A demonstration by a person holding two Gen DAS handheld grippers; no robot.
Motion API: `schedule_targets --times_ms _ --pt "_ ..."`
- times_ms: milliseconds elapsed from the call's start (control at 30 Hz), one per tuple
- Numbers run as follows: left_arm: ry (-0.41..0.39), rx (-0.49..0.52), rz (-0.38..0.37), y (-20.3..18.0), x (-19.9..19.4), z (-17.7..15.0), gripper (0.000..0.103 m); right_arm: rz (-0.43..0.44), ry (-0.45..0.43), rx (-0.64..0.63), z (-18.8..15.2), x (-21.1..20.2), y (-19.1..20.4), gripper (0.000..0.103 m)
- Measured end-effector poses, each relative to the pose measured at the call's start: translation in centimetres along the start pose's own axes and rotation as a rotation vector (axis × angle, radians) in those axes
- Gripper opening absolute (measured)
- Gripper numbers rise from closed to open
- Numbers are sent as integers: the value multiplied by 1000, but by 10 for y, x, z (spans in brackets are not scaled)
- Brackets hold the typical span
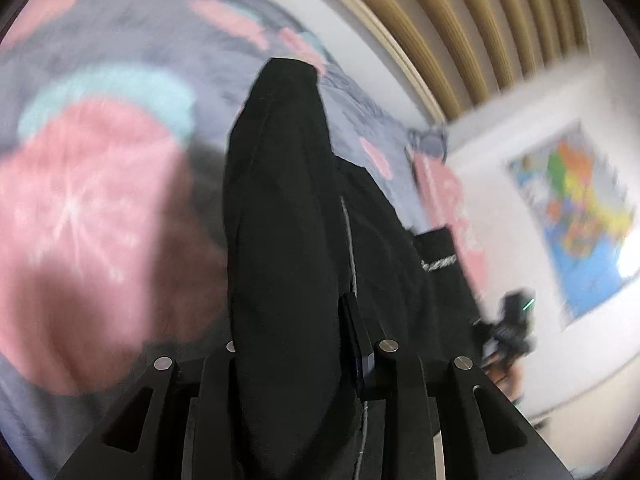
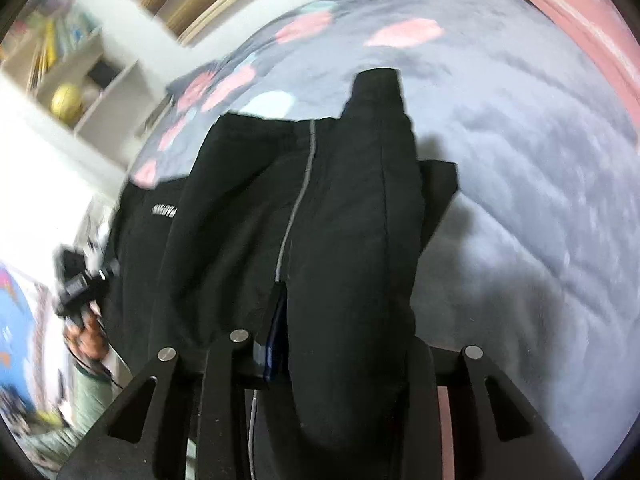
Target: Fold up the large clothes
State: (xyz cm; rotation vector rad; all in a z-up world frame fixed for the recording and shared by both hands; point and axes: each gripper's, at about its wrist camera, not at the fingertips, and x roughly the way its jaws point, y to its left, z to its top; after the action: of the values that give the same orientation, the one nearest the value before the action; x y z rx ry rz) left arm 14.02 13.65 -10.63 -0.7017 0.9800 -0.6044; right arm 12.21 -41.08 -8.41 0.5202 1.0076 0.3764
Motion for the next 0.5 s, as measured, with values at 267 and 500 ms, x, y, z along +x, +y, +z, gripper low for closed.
schedule_targets --times_ms 267,500 --pt "-46 -178 -3 60 -19 -13 44 -119 -21 95 -19 12 -35 62" --pt "-133 128 202 -25 -72 -15 43 -294 -190 -28 -14 -65 11 68"
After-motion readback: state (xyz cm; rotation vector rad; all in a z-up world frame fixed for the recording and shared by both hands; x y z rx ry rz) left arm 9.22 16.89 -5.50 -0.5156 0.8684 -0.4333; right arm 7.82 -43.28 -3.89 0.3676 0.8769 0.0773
